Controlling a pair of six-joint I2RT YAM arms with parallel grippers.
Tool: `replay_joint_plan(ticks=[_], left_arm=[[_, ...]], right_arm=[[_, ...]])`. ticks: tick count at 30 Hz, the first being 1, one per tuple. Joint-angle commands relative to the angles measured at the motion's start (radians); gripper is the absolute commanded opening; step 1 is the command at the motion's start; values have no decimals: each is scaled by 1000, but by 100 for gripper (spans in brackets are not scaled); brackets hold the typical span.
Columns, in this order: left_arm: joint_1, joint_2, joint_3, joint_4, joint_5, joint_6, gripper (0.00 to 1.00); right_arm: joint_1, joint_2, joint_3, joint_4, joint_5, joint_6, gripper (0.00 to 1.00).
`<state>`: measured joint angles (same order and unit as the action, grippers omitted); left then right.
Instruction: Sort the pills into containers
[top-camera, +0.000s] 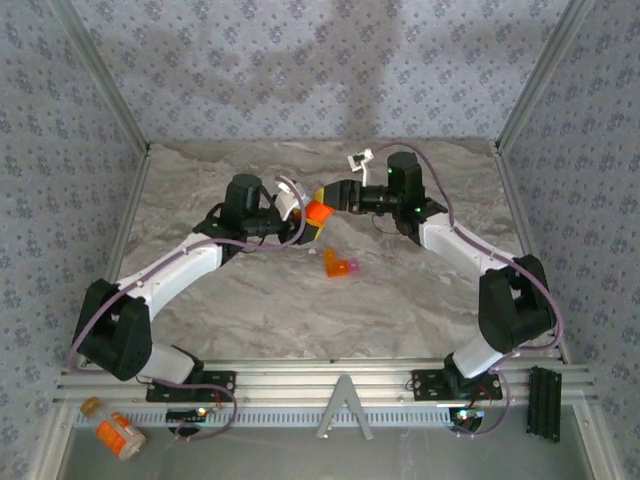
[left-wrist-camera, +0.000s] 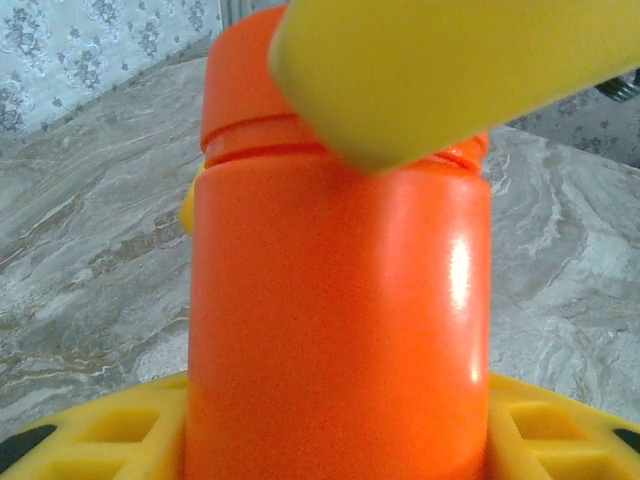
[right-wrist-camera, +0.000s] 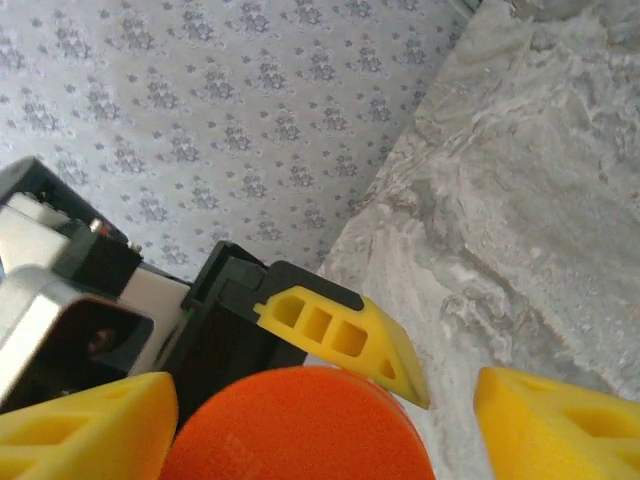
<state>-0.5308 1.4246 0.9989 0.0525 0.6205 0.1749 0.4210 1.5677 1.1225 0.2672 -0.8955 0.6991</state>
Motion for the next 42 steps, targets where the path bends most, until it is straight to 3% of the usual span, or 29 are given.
replay_joint_plan(ticks=[1,6,10,13,23,29,32,39,42], left_arm=[[-7,-30,11,35,33,12,0],[-7,-27,9,40,10,24,0],[-8,-24,12,31,-4,38,0],[-8,-23,15,24,-10,47,0],[-9,-19,18,24,-10,44,0],[-11,-19,18,23,-8,41,0],[-11,-18,18,24,-7,42,0],[-11,-21,18,23,-4,44,0],[-12,-26,20,14,11,42,0]], right_arm=[[-14,-69,3,-24,56,14,87],[-14,-203,-98,-54,337,190,88],[28,-278,-61,-271,544,216,88],[56,-280,-10,-368,614,223,88],[127,-192,62,-359,595,247,89],[152,-172,62,-342,589,247,85],[151,-172,57,-338,584,246,77],[139,-173,39,-301,534,205,46],[108,-161,20,-227,442,110,42]])
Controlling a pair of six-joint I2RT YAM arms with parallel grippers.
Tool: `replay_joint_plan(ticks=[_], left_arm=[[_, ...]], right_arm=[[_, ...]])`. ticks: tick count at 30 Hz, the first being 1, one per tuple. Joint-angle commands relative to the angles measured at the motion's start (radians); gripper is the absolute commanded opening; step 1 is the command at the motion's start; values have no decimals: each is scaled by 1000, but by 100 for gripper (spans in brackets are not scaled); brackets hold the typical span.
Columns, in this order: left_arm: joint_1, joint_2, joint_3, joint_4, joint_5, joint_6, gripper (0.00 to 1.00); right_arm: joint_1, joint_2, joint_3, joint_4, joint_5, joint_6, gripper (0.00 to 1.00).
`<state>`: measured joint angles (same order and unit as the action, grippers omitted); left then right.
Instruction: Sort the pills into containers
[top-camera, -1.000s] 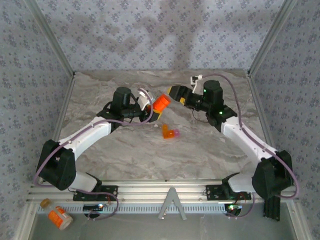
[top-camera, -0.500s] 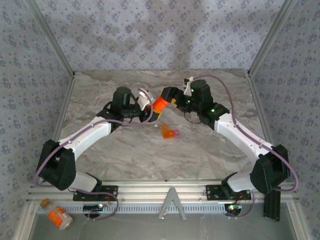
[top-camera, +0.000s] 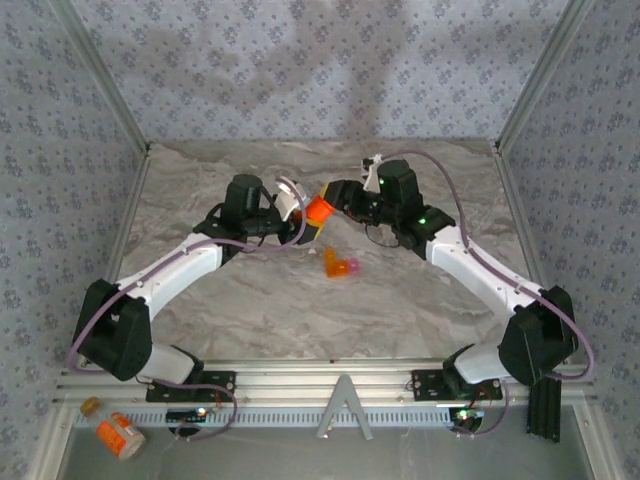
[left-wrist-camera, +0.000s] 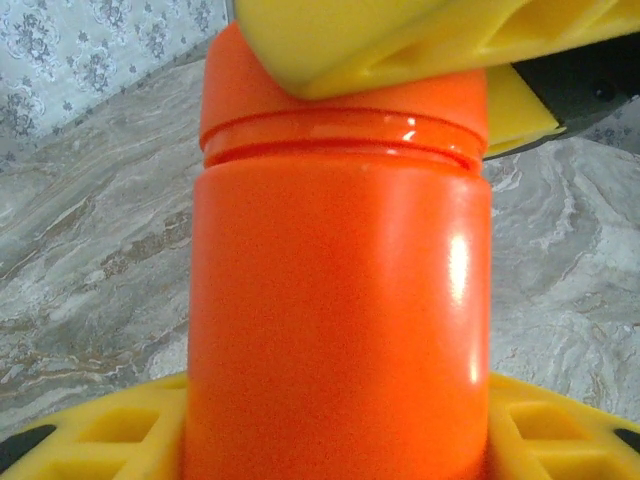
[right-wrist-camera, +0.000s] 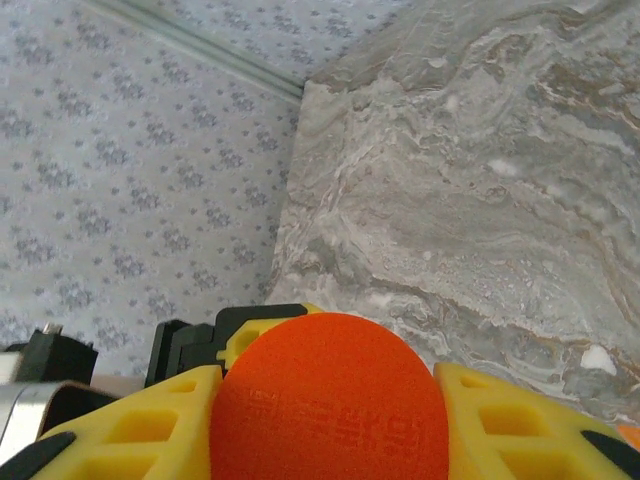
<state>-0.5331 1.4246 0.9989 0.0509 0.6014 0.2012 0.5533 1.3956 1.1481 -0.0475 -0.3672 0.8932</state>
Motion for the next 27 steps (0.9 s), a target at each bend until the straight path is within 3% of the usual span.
replay_joint_plan(ticks=[1,5,9,13,15,22,27], left_arm=[[-9,-28,20,11,38,15,0],[-7,-39,19,1,67,9,0],[-8,-44,20,-1,83,1,0],[-7,-41,21,-2,80,1,0],[-8,-39,21,-5,69,4,0],[-8,-29,16,5,44,13,0],[-8,-15,19,12,38,12,0]], right_arm=[[-49,20,-24,166,-167,-124,42],[-148,75,-71,433,-575,-240,48],[-186,118,-27,339,-689,-307,50],[-185,75,-45,308,-588,-300,80],[-193,14,-66,259,-455,-286,88],[-181,-108,-1,-101,-41,-157,90],[-121,-116,35,-180,70,-95,90]])
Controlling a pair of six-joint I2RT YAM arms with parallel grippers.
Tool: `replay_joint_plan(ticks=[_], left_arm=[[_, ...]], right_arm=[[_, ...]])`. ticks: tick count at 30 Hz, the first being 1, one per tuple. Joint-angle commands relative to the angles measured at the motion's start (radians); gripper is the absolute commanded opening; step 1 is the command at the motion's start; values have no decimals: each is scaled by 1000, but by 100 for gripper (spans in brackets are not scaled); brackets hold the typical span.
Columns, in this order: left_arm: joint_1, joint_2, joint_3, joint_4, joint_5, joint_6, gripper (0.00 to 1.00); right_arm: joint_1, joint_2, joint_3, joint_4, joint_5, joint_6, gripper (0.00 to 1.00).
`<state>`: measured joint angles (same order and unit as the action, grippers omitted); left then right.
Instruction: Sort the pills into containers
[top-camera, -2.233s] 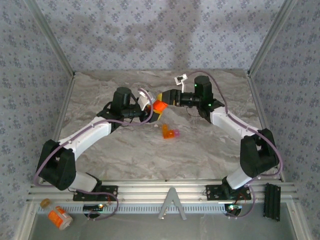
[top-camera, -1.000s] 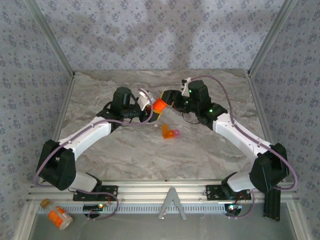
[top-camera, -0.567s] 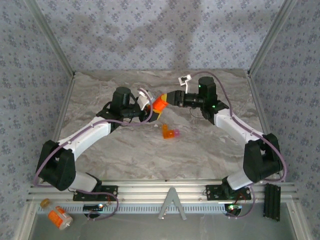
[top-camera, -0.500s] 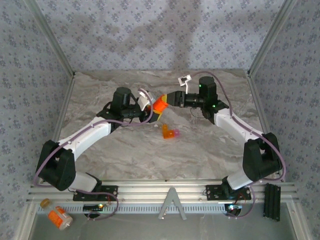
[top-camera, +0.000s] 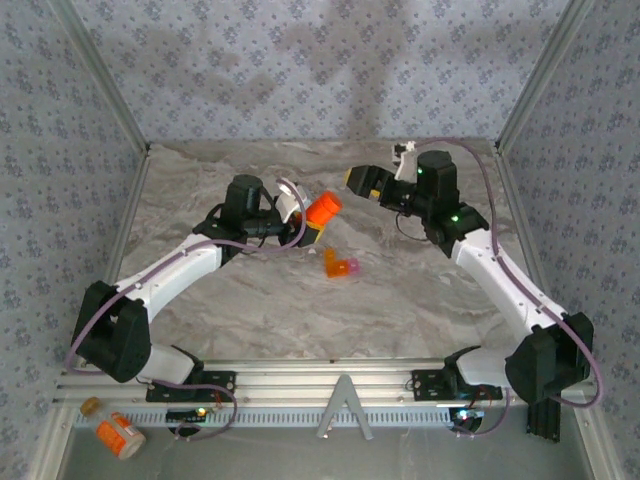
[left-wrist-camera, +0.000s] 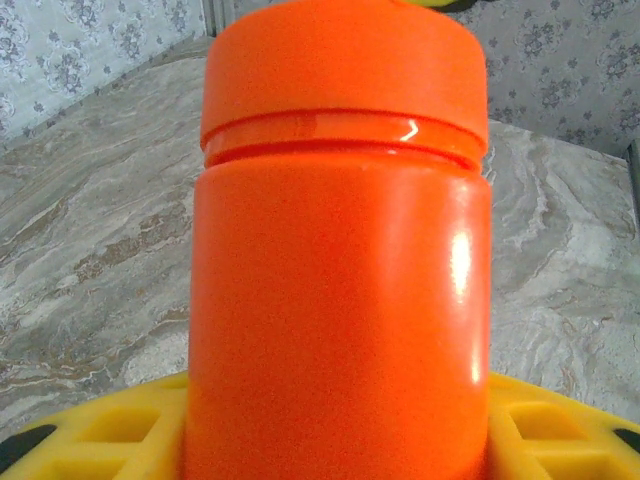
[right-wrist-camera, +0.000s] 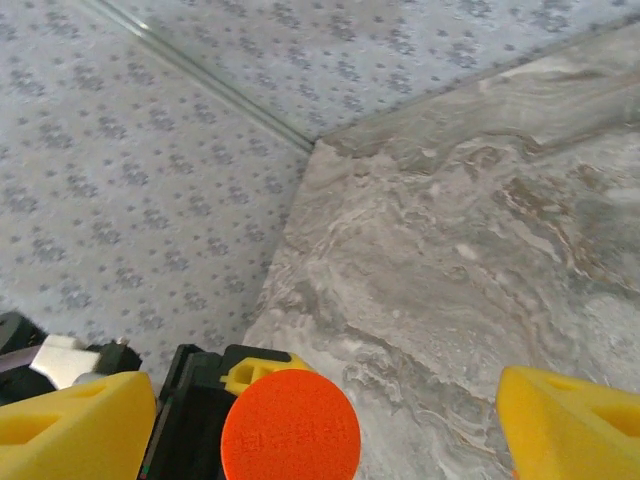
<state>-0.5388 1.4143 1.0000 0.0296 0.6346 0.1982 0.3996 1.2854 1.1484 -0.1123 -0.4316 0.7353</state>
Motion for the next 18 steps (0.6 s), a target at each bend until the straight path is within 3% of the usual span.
replay_joint_plan(ticks=[1,18], left_arm=[[-2,-4,20,32,6,17,0],[-1,8,34,30,9,18,0]], right_arm=[[43,-1,36,-120,146,68,90],[187,136,146,-117,185,98,86]])
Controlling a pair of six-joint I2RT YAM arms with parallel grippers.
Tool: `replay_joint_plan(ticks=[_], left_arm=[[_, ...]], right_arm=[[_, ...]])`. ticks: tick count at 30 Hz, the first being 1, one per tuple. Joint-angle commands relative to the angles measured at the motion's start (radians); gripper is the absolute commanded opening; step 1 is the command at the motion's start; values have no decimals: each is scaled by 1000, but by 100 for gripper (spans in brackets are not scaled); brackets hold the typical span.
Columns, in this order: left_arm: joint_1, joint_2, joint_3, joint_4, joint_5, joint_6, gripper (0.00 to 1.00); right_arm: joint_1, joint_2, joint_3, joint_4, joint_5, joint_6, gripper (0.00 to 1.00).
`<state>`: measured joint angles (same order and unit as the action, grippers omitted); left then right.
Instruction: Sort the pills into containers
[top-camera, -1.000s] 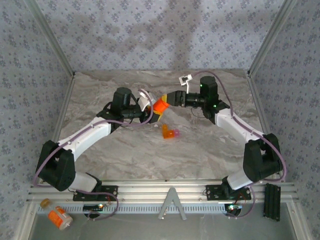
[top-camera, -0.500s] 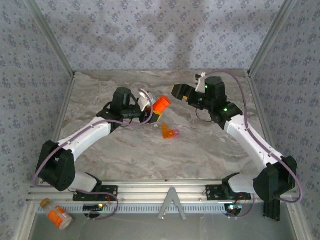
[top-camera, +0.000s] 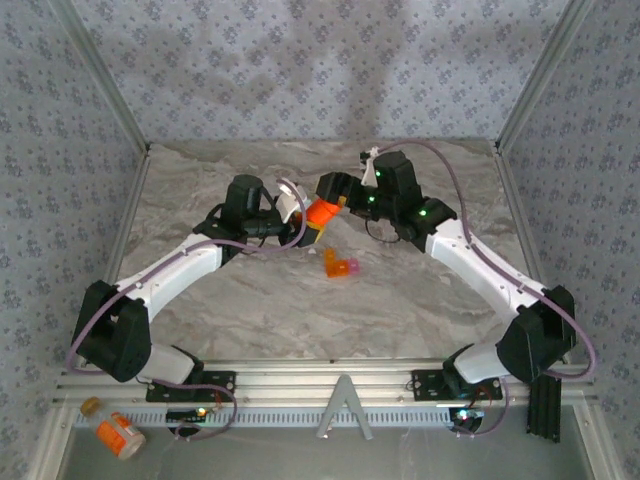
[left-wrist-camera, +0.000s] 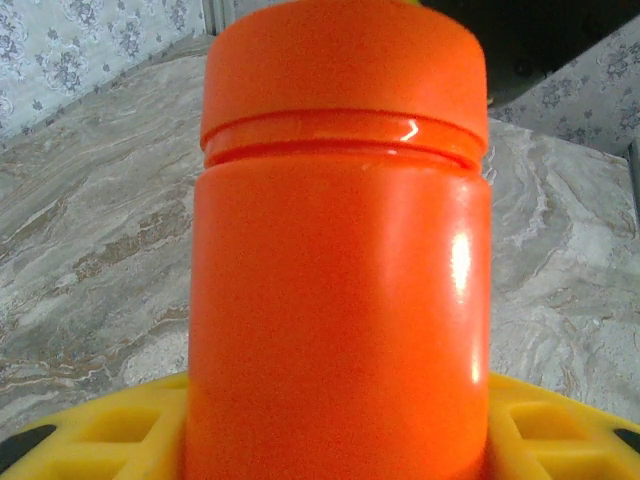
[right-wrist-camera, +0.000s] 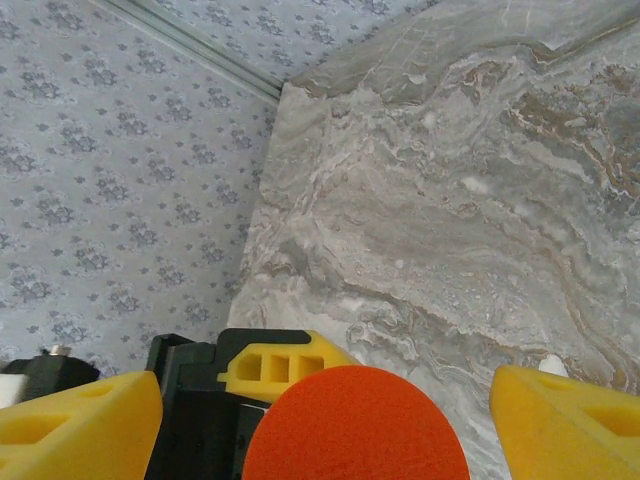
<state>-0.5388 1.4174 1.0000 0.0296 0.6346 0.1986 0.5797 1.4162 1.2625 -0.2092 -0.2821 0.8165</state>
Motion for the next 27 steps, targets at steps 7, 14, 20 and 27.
replay_joint_plan(ticks=[7,14,20,27], left_arm=[[-2,2,35,31,7,18,0],[-3,-3,35,27,5,22,0],[-2,-3,35,30,4,22,0],[0,-5,31,28,16,28,0]], right_arm=[[9,6,7,-13,19,30,76],[10,2,-36,34,-15,65,68],[8,-1,-52,41,-22,60,52],[-44,1,-106,142,-122,-30,40]])
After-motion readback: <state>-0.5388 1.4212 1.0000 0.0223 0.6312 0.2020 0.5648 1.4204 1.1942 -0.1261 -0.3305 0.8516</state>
